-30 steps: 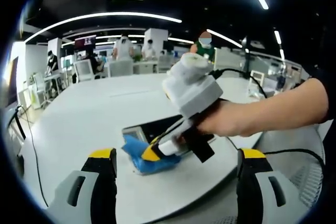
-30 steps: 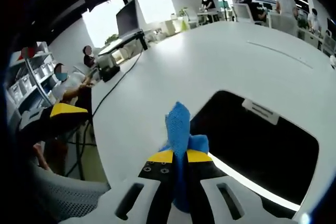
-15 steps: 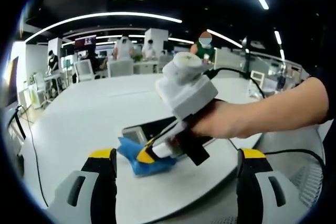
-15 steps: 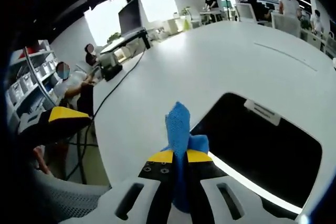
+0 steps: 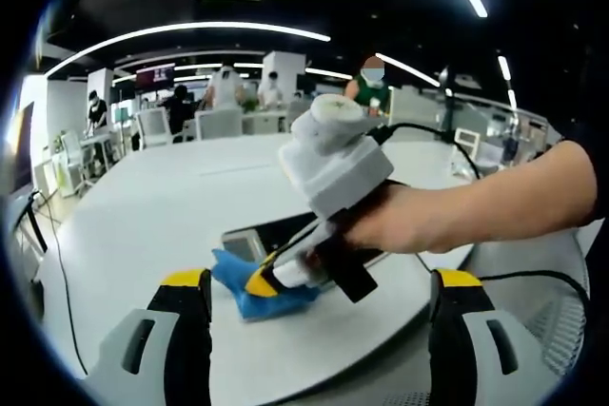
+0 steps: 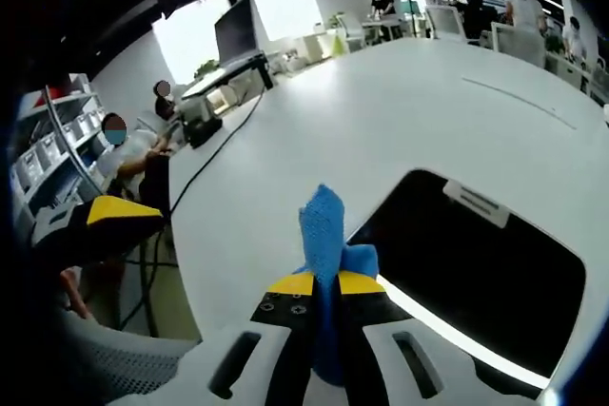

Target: Wipe the mirror surface with the cleaning cloth until all visible marks leave the cleaned area.

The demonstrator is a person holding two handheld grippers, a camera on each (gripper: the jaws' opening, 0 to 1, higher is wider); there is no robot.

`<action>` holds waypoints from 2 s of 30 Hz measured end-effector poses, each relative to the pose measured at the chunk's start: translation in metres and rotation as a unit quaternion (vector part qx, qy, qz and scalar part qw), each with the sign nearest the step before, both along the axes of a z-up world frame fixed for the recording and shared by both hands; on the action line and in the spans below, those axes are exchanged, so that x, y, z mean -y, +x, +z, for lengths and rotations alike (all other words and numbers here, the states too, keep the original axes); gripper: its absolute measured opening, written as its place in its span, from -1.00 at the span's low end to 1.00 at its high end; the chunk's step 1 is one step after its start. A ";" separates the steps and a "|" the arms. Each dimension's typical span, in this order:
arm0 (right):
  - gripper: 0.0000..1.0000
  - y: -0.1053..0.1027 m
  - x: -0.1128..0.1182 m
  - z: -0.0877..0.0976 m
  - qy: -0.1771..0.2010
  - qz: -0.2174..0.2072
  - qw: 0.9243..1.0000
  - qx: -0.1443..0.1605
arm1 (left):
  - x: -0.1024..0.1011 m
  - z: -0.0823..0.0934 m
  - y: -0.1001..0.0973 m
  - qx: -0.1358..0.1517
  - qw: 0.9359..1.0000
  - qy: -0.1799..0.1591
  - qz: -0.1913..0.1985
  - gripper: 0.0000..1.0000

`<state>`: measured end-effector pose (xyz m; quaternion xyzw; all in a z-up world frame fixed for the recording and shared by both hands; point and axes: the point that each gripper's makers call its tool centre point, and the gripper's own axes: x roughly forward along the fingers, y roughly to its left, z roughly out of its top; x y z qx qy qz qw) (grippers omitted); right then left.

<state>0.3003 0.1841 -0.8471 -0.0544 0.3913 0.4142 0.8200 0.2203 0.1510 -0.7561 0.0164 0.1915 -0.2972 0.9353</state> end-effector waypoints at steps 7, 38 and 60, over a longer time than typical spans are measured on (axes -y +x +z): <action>-0.98 0.002 0.000 0.000 -0.010 0.014 1.000 0.008 | -0.001 0.000 0.000 0.001 1.000 0.000 0.003 0.91; -0.98 0.016 -0.002 -0.002 -0.004 0.009 1.000 0.003 | 0.000 -0.001 0.000 -0.003 1.000 0.000 -0.002 0.92; -0.98 0.033 -0.002 -0.003 0.008 -0.002 1.000 0.004 | 0.000 -0.002 0.000 -0.005 1.000 0.002 -0.003 0.92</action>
